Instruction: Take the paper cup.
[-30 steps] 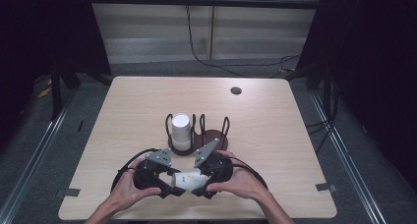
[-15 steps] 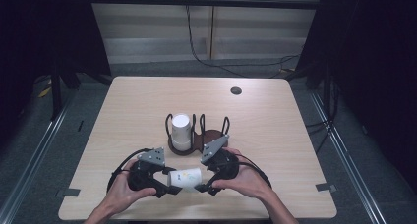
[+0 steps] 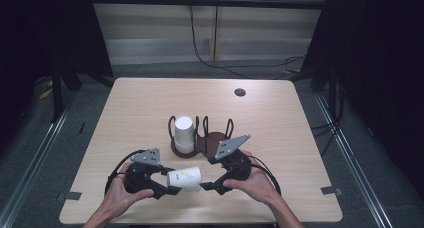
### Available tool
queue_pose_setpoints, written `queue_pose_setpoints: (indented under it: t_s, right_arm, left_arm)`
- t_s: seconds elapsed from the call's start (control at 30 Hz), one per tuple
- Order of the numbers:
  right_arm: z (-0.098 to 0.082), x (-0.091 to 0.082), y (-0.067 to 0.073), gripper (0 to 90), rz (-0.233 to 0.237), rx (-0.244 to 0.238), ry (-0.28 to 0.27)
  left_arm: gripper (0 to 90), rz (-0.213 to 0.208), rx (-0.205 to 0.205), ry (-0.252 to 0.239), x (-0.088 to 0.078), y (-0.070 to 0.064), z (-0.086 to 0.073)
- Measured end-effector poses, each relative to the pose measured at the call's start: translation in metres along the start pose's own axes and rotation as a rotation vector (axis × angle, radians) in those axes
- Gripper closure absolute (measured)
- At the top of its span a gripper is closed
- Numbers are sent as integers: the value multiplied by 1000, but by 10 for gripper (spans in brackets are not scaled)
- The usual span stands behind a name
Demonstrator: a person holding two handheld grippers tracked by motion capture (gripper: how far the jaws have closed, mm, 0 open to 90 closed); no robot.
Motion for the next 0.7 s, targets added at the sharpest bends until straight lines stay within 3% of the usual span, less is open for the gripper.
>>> queue_pose_setpoints:
  t_s: [0.37,0.7]
  right_arm:
    - [3,-2,-2,151,18,32,-83]
    - [7,-4,-5,150,37,62,-152]
  left_arm:
    - [367,34,28,-36,-1,3,2]
    - [365,21,36,-76,-1,2,2]
Point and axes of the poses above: each handheld gripper's, and its own axes: x roughly forward along the jaws, z roughly out of its top, y roughly to its left, the point moved 9 cm from there along x, roughly forward along the jaws, and after that the axes turned 5 degrees about x, right-handed, at the moved point
